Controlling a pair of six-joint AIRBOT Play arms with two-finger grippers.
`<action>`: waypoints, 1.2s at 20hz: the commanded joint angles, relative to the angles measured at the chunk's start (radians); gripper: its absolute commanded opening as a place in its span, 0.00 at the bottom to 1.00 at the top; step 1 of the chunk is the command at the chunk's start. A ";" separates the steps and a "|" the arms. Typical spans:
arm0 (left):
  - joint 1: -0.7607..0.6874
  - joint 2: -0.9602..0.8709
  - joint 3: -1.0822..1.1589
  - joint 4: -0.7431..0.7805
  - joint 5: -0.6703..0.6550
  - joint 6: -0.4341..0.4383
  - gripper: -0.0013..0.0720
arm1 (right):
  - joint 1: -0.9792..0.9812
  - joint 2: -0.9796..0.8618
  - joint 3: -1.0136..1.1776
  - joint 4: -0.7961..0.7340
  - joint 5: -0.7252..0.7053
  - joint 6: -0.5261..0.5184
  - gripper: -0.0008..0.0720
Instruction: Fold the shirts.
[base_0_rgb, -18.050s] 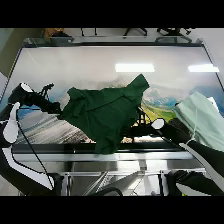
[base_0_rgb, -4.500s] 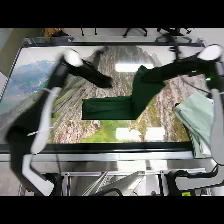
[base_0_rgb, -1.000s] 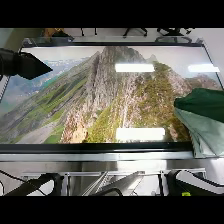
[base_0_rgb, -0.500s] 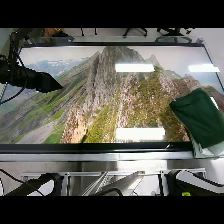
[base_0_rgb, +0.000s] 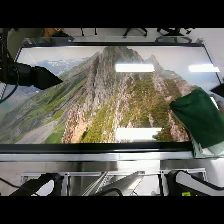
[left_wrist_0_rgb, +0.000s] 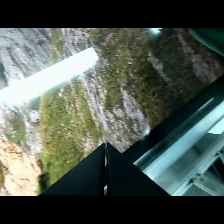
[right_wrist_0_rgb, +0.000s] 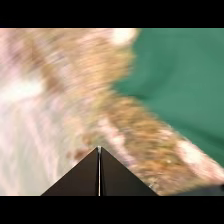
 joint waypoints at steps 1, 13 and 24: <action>-0.067 0.165 -0.346 -0.106 0.121 0.035 0.03 | 0.397 0.142 -0.297 -0.055 -0.211 -0.028 0.04; -0.297 0.628 -1.118 -0.105 0.422 -0.010 0.03 | 0.882 0.426 -0.812 -0.131 -0.528 0.136 0.04; -0.297 0.634 -1.118 -0.108 0.394 -0.011 0.04 | 0.882 0.426 -0.812 -0.131 -0.528 0.136 0.04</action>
